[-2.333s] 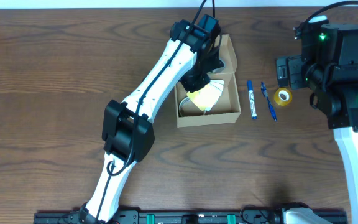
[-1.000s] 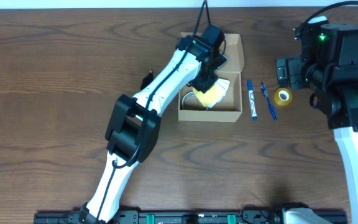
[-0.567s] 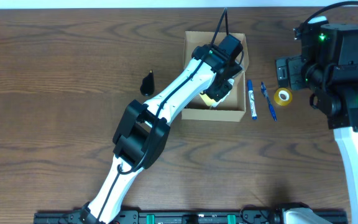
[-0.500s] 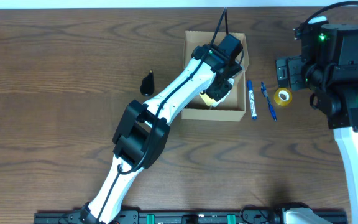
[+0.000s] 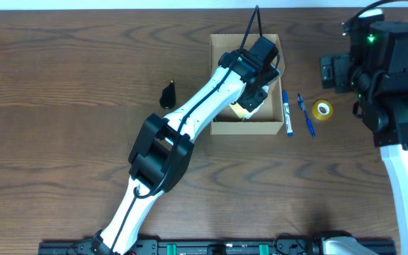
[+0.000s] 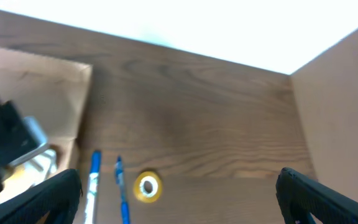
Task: Pack container
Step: 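Push the sticky-note pad down into the box with the left gripper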
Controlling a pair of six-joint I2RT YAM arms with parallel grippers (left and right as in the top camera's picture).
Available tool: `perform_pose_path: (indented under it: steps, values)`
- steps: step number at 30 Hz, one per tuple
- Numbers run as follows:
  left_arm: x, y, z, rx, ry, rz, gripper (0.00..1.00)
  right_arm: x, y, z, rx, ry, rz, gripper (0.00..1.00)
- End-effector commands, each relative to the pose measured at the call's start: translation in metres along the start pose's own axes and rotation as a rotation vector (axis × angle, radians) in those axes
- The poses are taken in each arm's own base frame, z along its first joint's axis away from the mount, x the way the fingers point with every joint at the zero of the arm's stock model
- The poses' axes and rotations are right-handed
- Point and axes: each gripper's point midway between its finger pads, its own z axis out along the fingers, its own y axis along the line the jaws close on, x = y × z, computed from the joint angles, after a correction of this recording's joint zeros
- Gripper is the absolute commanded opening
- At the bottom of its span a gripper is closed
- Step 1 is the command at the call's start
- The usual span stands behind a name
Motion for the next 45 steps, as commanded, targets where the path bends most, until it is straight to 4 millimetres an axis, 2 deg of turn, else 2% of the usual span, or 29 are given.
perform_pose_path:
  steps: [1, 9, 15, 19, 23, 27, 30, 35, 41, 45]
  values:
    - [-0.001, 0.001, 0.004, 0.002, -0.003, -0.010, 0.11, -0.006, -0.017, -0.005, 0.092, -0.009, -0.007, 0.99]
    - [-0.011, -0.003, 0.004, 0.000, -0.042, 0.001, 0.11, -0.004, -0.044, -0.003, 0.175, -0.005, 0.032, 0.99]
    - [-0.031, -0.008, 0.003, -0.008, -0.120, 0.016, 0.11, -0.003, -0.046, -0.002, 0.174, -0.003, 0.036, 0.99]
    - [-0.034, -0.013, 0.003, -0.017, -0.130, 0.028, 0.11, -0.002, -0.043, -0.002, 0.156, 0.000, 0.033, 0.99]
    - [-0.016, 0.013, 0.002, -0.172, -0.048, 0.020, 0.07, -0.002, -0.040, -0.001, 0.142, 0.000, 0.032, 0.99]
    - [0.002, 0.038, -0.001, -0.251, 0.020, -0.006, 0.06, -0.002, -0.040, -0.001, 0.142, 0.001, 0.032, 0.99]
    - [0.009, 0.064, -0.005, -0.317, 0.031, -0.099, 0.06, -0.002, -0.040, -0.001, 0.142, 0.000, 0.032, 0.99]
    - [0.022, 0.087, -0.009, -0.358, 0.054, -0.202, 0.06, -0.002, -0.040, -0.001, 0.142, 0.000, 0.032, 0.99]
    - [0.020, 0.103, -0.014, -0.436, 0.019, -0.308, 0.06, -0.002, -0.040, -0.002, 0.142, 0.000, 0.032, 0.99]
    - [0.019, 0.103, -0.013, -0.438, 0.003, -0.356, 0.06, -0.002, -0.040, -0.002, 0.142, 0.000, 0.032, 0.99]
